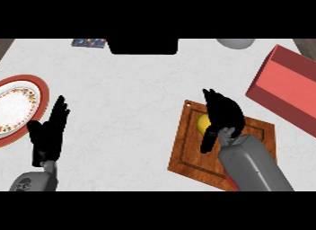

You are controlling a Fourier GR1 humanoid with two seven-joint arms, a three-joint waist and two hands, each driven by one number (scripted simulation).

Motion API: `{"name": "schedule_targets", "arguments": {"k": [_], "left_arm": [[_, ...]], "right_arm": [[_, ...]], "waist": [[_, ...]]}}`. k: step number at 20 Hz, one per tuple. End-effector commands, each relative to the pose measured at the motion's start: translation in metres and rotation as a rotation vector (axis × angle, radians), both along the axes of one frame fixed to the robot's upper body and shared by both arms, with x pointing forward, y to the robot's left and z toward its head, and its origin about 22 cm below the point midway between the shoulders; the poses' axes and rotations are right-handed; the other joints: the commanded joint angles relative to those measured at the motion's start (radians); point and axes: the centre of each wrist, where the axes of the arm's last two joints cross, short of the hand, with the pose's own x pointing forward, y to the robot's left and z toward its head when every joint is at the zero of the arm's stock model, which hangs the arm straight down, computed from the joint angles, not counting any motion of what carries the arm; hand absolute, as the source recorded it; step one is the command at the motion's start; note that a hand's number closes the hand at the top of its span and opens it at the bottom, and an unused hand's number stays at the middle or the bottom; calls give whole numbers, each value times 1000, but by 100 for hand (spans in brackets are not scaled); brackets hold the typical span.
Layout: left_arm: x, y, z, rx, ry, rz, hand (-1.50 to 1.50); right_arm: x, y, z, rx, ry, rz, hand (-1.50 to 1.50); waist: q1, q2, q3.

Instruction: Pick the lemon from the cutting board and place it in the cardboard box

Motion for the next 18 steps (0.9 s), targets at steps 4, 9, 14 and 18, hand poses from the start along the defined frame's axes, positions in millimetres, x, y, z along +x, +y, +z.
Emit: {"name": "schedule_targets", "arguments": {"k": [4, 9, 14, 18], "left_arm": [[-9, -6, -1, 10, 2, 1, 0], [3, -8, 3, -7, 4, -3, 0], [-5, -5, -2, -20, 9, -12, 0], [9, -3, -9, -9, 10, -5, 0]], "right_arm": [[10, -1, -6, -6, 2, -8, -150], [13, 15, -22, 9, -5, 2, -150], [13, -8, -41, 25, 1, 69, 150], [14, -8, -47, 2, -139, 115, 150]], "waist": [[0, 0, 0], [0, 0, 0], [1, 0, 0], [-1, 2, 0]]}}
